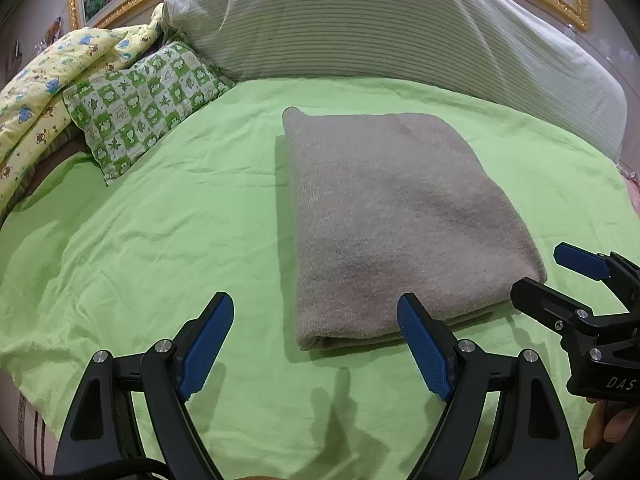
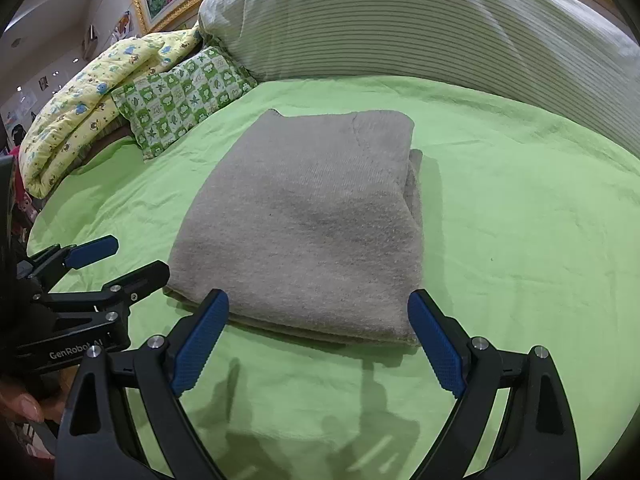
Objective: Fold small clothes
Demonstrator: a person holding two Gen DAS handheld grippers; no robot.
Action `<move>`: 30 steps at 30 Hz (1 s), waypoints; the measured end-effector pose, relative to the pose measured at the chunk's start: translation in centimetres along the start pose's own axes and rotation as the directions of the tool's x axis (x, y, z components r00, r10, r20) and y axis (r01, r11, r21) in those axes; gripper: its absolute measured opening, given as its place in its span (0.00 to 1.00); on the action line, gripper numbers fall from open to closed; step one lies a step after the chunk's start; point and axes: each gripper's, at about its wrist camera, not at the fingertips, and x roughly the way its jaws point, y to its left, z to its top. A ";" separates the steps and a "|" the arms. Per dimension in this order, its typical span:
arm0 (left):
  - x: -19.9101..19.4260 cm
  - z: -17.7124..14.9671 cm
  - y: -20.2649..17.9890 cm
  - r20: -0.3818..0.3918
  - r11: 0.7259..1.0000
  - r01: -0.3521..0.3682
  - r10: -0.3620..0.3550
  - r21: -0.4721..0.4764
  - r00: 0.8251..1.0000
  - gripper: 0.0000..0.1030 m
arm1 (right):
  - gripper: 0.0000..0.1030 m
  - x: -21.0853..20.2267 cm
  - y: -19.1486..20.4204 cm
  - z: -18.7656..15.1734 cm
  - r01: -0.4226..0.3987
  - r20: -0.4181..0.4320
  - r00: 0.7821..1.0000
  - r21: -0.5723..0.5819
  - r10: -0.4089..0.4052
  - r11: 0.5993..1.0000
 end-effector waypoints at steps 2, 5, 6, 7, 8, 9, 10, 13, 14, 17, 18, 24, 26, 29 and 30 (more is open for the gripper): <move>-0.1 0.0 0.1 0.005 1.000 0.000 0.000 -0.003 1.000 0.82 | 0.89 -0.1 0.0 0.0 0.001 0.008 1.000 -0.006 -0.001 1.000; -0.1 0.0 0.1 0.010 1.000 -0.002 0.002 0.000 1.000 0.82 | 0.88 -0.2 0.0 -0.1 -0.002 0.015 1.000 -0.017 0.003 1.000; -0.2 0.0 0.1 0.010 1.000 -0.001 0.001 0.001 1.000 0.82 | 0.88 -0.2 0.0 -0.1 -0.001 0.016 1.000 -0.024 0.001 1.000; -0.2 0.0 0.1 0.011 1.000 0.000 0.000 0.001 1.000 0.82 | 0.88 -0.2 0.0 -0.1 -0.001 0.020 1.000 -0.029 0.001 1.000; -0.2 0.0 0.1 0.011 1.000 -0.003 0.003 0.001 1.000 0.82 | 0.88 -0.3 0.0 -0.1 -0.003 0.022 1.000 -0.031 0.003 1.000; -0.2 0.1 0.1 0.011 1.000 -0.004 0.004 0.002 1.000 0.82 | 0.89 -0.3 0.1 -0.1 -0.005 0.024 1.000 -0.032 0.005 0.999; -0.3 0.1 0.1 0.012 1.000 -0.005 0.005 0.003 1.000 0.82 | 0.89 -0.4 0.1 -0.2 -0.004 0.025 1.000 -0.034 0.005 0.999; -0.3 0.1 0.0 0.012 1.000 -0.004 0.004 0.004 1.000 0.82 | 0.88 -0.4 0.1 -0.2 -0.008 0.021 1.000 -0.032 0.009 0.999; -0.4 0.0 -0.1 0.013 1.000 -0.007 0.007 0.004 1.000 0.82 | 0.89 -0.4 0.2 -0.3 -0.006 0.021 1.000 -0.031 0.007 0.999; -0.4 0.0 -0.1 0.011 1.000 -0.006 0.006 0.003 1.000 0.82 | 0.88 -0.4 0.1 -0.3 -0.007 0.020 1.000 -0.032 0.007 0.999; -0.4 0.0 -0.2 0.011 1.000 -0.008 0.008 0.003 1.000 0.82 | 0.88 -0.4 0.1 -0.3 -0.007 0.019 1.000 -0.032 0.008 0.999; -0.5 0.0 -0.3 0.012 1.000 -0.008 0.008 0.008 1.000 0.82 | 0.88 -0.5 -0.1 -0.4 -0.010 0.015 1.000 -0.024 0.010 1.000; -0.5 -0.1 -0.4 0.009 1.000 -0.007 0.007 0.007 1.000 0.83 | 0.88 -0.5 -0.1 -0.5 -0.012 0.016 1.000 -0.025 0.012 1.000; -0.4 -0.1 -0.5 0.004 1.000 -0.006 0.006 0.009 1.000 0.83 | 0.89 -0.5 -0.1 -0.5 -0.011 0.014 1.000 -0.022 0.011 1.000; -0.4 -0.1 -0.5 0.003 1.000 -0.006 0.006 0.009 1.000 0.83 | 0.89 -0.5 -0.2 -0.6 -0.011 0.013 1.000 -0.020 0.011 1.000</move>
